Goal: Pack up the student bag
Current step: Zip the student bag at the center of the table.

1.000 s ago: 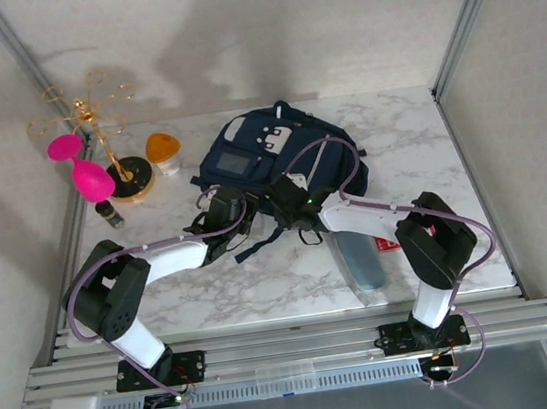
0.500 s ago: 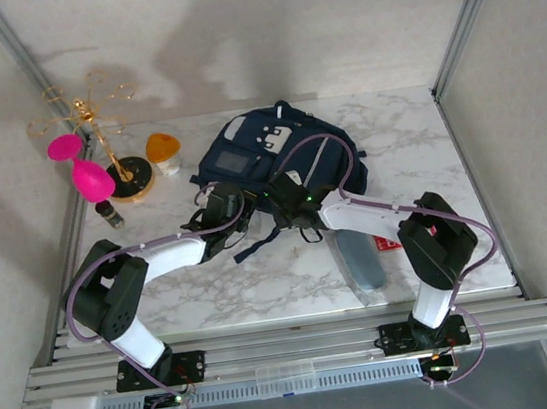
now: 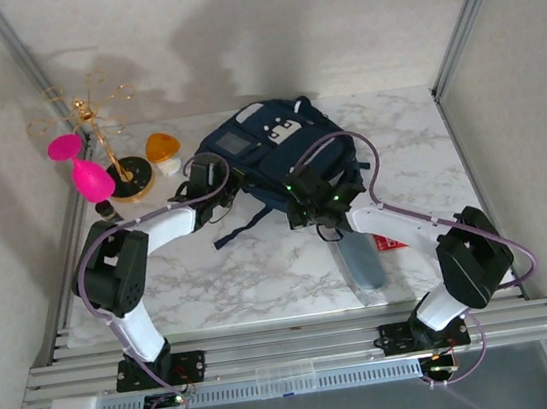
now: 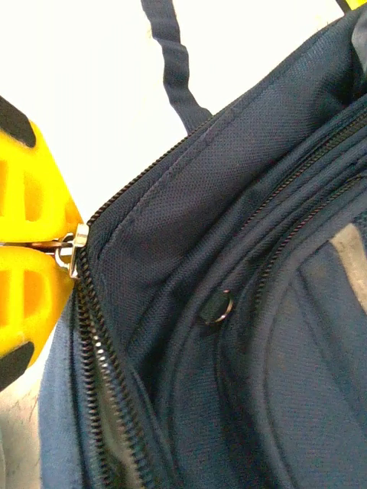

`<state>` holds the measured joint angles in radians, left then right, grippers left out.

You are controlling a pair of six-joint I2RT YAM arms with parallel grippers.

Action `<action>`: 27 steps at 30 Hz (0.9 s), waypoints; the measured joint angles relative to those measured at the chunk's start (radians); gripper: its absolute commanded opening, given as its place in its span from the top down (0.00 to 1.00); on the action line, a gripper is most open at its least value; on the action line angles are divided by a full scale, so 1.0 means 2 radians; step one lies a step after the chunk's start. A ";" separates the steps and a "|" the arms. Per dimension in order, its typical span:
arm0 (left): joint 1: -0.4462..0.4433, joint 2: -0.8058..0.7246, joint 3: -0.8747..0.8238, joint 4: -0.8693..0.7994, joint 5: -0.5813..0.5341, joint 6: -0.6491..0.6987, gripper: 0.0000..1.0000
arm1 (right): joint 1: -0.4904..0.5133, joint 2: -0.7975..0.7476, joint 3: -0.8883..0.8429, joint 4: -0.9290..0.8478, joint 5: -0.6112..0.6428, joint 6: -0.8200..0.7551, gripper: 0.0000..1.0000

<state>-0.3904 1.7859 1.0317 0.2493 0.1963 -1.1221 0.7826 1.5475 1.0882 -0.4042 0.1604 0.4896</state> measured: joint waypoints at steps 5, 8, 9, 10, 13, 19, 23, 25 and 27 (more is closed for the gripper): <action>0.001 -0.043 -0.069 0.038 0.009 -0.009 0.42 | 0.000 0.010 0.005 -0.002 -0.018 0.000 1.00; -0.021 -0.075 -0.122 0.066 0.010 -0.041 0.39 | 0.000 0.015 0.005 -0.002 -0.027 0.000 1.00; -0.035 -0.082 -0.138 0.081 0.010 -0.057 0.37 | 0.000 0.017 0.005 -0.001 -0.029 0.000 1.00; -0.050 -0.086 -0.150 0.094 0.008 -0.073 0.36 | 0.000 0.018 0.005 0.000 -0.030 0.000 1.00; -0.095 -0.086 -0.164 0.119 0.005 -0.122 0.33 | 0.000 0.019 0.005 0.002 -0.031 0.000 1.00; -0.135 -0.050 -0.133 0.159 -0.025 -0.184 0.50 | 0.000 0.020 0.005 0.008 -0.030 0.000 1.00; -0.139 -0.028 -0.095 0.122 -0.063 -0.181 0.84 | 0.000 0.023 0.005 0.010 -0.027 0.000 1.00; -0.140 -0.029 -0.093 0.104 -0.077 -0.178 0.98 | 0.000 0.023 0.005 0.009 -0.023 0.000 1.00; -0.138 -0.030 -0.093 0.093 -0.081 -0.167 1.00 | 0.001 0.023 0.005 0.009 -0.015 0.002 1.00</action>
<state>-0.6670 1.7260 0.8452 0.4351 0.0334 -1.4559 0.7845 1.5936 1.0985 -0.3855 0.1303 0.4931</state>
